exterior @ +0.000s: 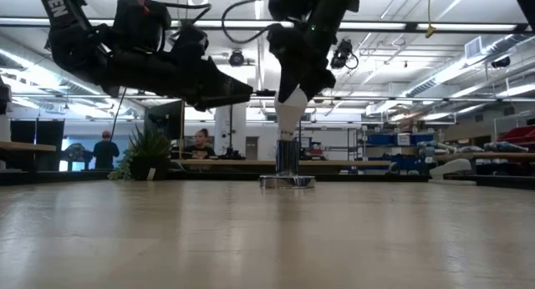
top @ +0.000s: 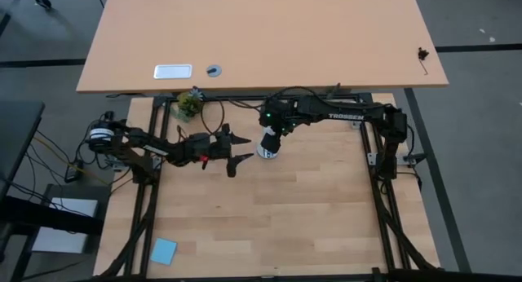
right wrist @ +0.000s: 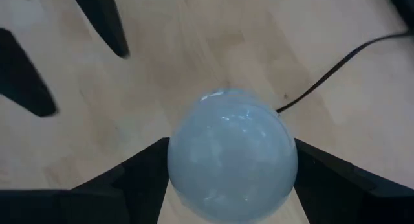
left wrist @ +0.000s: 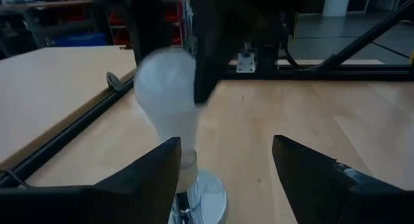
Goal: Screw lightbulb
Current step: Insert the lightbulb into the lamp
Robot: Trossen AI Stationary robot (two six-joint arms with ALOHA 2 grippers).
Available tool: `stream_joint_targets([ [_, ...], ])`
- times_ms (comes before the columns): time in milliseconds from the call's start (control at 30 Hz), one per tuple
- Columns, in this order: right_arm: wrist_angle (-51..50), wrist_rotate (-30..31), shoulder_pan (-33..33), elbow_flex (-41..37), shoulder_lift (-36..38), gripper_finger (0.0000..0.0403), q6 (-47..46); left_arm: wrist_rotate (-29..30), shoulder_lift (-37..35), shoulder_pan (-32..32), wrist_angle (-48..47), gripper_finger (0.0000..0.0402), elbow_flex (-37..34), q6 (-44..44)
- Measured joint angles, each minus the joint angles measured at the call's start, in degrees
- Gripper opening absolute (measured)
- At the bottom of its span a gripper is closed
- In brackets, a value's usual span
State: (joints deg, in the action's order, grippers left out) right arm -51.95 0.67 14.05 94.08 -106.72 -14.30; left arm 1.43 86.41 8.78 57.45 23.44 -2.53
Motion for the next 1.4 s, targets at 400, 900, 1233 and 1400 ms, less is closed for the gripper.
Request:
stream_joint_targets([
  [400, -1.8, -4.4, -1.6, 0.1, -1.7, 0.0292, 0.5, -2.1, 0.0, 0.0, -0.4, 0.0241, 0.1, 0.6],
  [900, 0.3, -3.2, -3.9, 0.0, -1.9, 0.031, 0.4, -1.2, 5.3, 0.0, 2.0, 0.0241, 0.1, 1.9],
  [1233, 1.0, -2.7, -5.2, 0.0, -1.9, 0.0319, 1.6, -1.0, 7.7, 1.1, 5.1, 0.0241, 0.4, 2.8],
  [1400, 3.3, -1.8, -5.3, 0.0, -1.9, 0.0298, 2.5, -1.0, 7.7, 1.2, 4.0, 0.0241, 1.2, 2.8],
])
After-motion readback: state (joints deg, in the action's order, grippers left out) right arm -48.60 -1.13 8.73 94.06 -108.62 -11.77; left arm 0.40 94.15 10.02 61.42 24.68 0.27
